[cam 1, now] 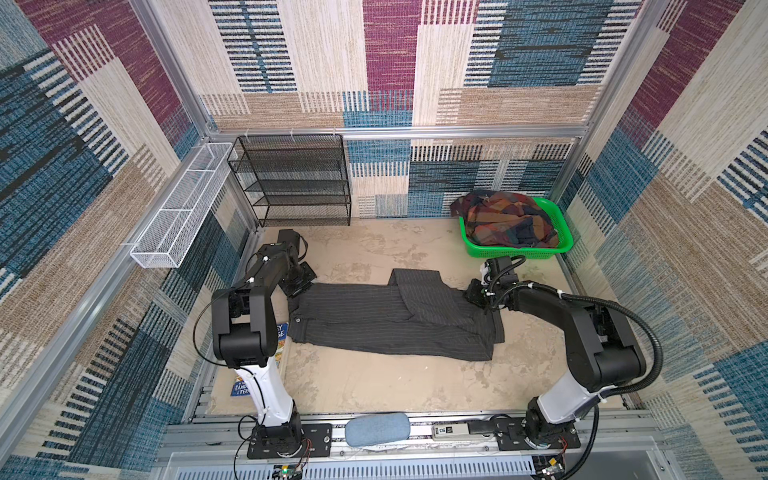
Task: Fold and stack the long sleeve shirts
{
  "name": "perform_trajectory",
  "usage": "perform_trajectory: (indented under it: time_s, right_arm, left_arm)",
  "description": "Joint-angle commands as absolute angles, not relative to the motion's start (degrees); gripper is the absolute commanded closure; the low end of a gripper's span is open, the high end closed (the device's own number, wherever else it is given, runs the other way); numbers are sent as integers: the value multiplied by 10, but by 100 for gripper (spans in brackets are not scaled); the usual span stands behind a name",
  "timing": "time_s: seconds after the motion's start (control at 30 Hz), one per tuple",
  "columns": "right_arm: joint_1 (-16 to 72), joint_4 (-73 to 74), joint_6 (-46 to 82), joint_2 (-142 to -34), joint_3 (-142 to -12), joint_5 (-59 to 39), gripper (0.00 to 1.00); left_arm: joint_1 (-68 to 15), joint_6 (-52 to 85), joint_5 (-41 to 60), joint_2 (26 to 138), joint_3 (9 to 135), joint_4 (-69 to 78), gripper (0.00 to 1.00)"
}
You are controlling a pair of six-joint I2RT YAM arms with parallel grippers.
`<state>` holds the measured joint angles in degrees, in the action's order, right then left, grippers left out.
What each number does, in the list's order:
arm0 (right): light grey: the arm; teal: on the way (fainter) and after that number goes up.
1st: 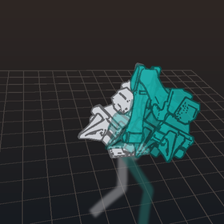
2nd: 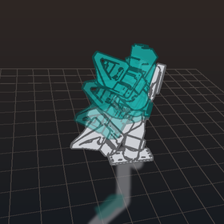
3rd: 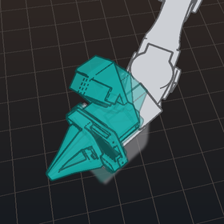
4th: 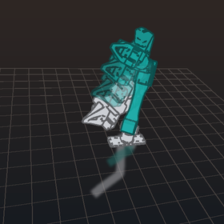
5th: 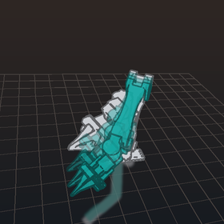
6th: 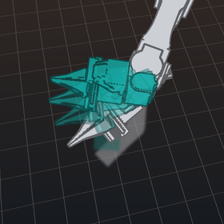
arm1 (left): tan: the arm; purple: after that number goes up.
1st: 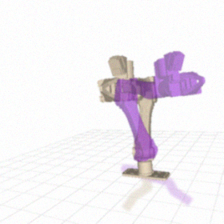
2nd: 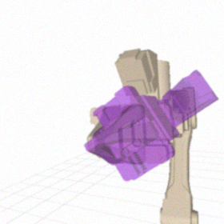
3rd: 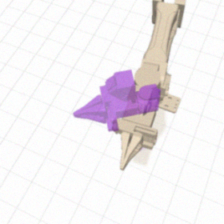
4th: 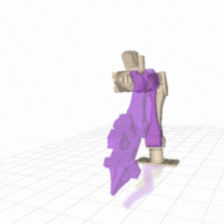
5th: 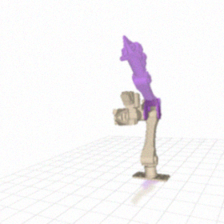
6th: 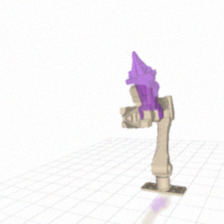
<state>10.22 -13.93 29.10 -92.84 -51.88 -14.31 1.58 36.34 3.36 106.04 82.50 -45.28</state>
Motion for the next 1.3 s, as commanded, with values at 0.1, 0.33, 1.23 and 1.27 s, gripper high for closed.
perform_trajectory:
  time_s: [0.1, 0.33, 1.23, 1.27]
  right_arm:
    - [167, -193, 222, -911, -607, -95, 66]
    - [241, -127, 257, -929, -588, -113, 68]
    - [289, -58, 290, -976, -523, -114, 73]
    - [288, -59, 289, -976, -523, -114, 73]
  left_arm:
    - [-50, 399, 131, 1033, 873, -447, 74]
    - [-129, 384, 298, 1159, 999, -391, 53]
    - [-209, 400, 327, 1363, 1119, -351, 43]
    - [-210, 403, 327, 1370, 1123, -348, 43]
